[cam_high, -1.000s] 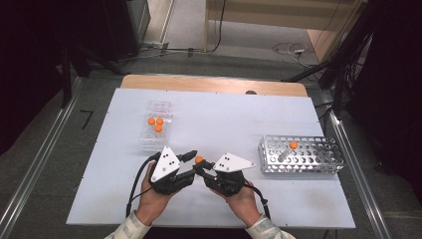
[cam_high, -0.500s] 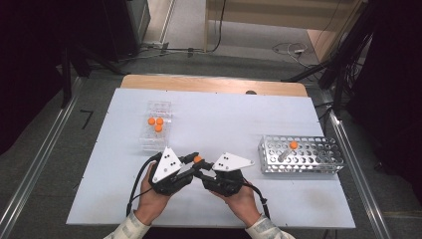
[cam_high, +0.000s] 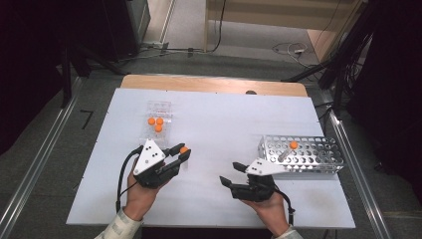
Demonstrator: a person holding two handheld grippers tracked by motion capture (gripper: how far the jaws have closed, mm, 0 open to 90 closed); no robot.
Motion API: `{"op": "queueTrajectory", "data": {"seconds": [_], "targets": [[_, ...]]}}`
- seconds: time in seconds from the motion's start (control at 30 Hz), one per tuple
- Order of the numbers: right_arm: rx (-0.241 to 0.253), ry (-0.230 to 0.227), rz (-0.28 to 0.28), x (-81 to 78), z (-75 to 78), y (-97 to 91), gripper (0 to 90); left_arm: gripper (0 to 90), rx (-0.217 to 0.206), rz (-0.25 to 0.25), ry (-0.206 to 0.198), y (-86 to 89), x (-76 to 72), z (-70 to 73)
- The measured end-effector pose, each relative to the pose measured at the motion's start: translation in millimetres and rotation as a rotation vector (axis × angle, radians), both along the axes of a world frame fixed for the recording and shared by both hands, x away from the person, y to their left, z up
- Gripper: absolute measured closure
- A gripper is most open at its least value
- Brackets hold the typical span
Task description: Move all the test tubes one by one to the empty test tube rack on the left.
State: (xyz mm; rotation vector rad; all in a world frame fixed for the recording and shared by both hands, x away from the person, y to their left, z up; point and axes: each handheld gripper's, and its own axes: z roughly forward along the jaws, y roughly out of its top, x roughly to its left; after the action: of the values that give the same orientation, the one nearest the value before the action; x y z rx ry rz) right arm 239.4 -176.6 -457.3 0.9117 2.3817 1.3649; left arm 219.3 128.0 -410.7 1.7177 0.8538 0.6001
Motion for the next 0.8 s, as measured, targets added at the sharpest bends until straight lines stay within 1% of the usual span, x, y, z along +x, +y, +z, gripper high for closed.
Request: {"op": "queueTrajectory", "data": {"seconds": [0.07,0.2,0.27,0.37,0.43,0.53,0.77,0.8], "targets": [[0.001,-0.012,-0.026,-4.3,0.3,-12.9,29.2,70.6,-0.006,0.015,0.000,4.5,0.9,1.9],[0.020,0.000,-0.065,-8.1,-1.0,-37.1,28.9,70.6,-0.016,0.041,-0.004,13.6,3.2,6.3],[0.018,-0.008,-0.081,-10.0,0.0,-47.1,29.5,70.6,-0.023,0.051,-0.001,17.7,4.3,8.7],[0.041,-0.009,-0.098,-12.9,2.8,-62.7,29.5,70.6,-0.022,0.075,-0.002,25.4,6.2,12.5],[0.051,-0.012,-0.117,-15.5,3.7,-71.7,29.1,70.6,-0.032,0.097,-0.001,32.1,8.1,14.6],[0.045,-0.016,-0.138,-18.1,2.3,-81.4,29.6,70.6,-0.046,0.132,-0.001,41.2,12.6,16.8],[0.045,-0.013,-0.164,-19.7,-0.8,-92.7,29.5,70.6,-0.048,0.189,-0.006,56.8,21.9,25.6],[0.048,-0.014,-0.168,-19.9,-0.6,-93.2,29.5,70.6,-0.042,0.197,-0.010,58.8,23.4,26.8]]}}
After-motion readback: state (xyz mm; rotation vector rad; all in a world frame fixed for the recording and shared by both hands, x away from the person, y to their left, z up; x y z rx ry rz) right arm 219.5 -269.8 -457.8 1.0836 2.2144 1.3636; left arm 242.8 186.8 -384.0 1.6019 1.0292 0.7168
